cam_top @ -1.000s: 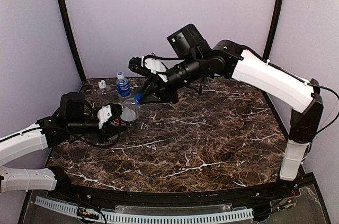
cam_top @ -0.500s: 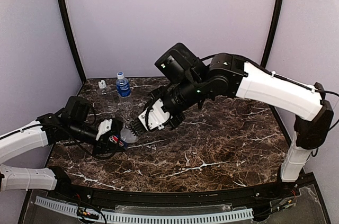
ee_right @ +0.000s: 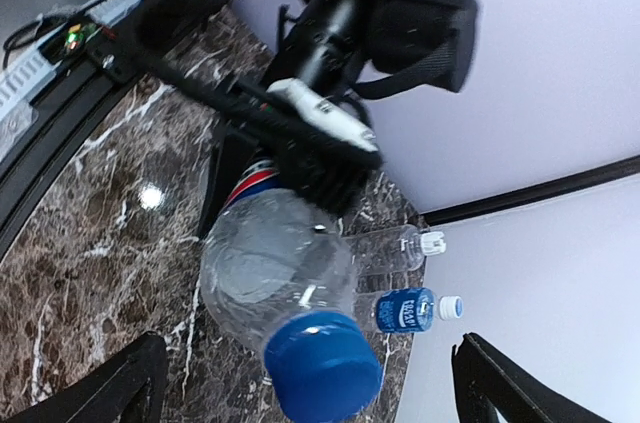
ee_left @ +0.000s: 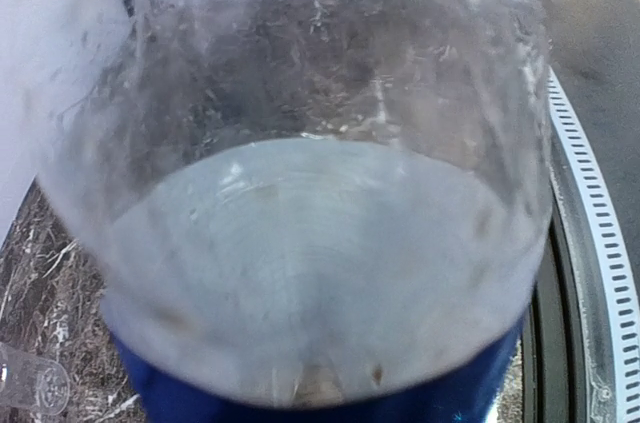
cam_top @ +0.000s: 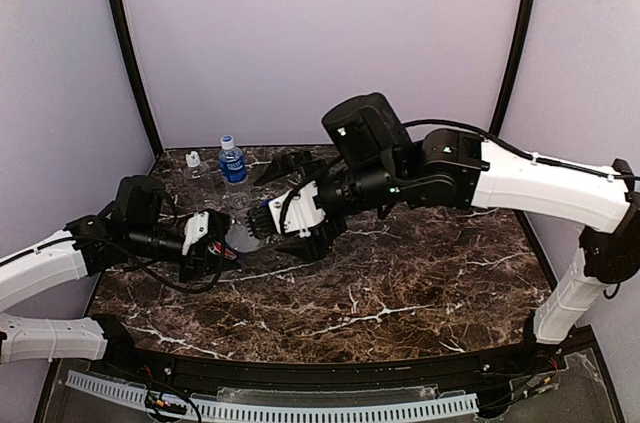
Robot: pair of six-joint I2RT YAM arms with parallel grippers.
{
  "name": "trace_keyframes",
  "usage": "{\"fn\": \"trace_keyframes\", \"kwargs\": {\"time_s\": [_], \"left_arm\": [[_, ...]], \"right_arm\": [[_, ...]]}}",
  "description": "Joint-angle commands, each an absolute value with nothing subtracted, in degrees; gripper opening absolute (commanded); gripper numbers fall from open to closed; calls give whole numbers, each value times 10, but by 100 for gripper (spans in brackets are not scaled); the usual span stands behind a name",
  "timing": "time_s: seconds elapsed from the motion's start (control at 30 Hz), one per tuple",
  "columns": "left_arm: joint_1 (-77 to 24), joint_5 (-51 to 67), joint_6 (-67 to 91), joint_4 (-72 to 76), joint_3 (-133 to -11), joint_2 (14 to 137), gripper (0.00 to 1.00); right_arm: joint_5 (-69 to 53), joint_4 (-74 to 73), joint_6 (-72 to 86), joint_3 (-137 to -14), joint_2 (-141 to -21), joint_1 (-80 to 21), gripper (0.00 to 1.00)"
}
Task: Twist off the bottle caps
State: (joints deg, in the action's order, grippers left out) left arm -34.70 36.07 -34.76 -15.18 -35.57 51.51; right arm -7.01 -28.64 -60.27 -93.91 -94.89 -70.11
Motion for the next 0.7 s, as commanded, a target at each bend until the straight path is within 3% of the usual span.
{"fn": "trace_keyframes", "kwargs": {"time_s": [0.0,0.13,0.23,0.3,0.47,0.67], "left_arm": [[-349,283,-330,-86,-335,504,24],[-349,176,-327,13,-314,502,24],[-349,117,-340,54,-308,504,24],[-349,71,-343,74,-305,506,24],[-349,35,-354,106,-297,510,24],[-349,33,-354,99,-296,513,24]], "right_arm": [[-108,-175,-446,-920,-890,-674,99],[-151,-166,-250,-948,-901,-628,99],[-193,-267,-58,-1081,-966,-583,98],[-208,-324,61,-1152,-1009,-565,91],[-213,-413,152,-1232,-1084,-563,76],[-208,-433,175,-1250,-1110,-573,67]]}}
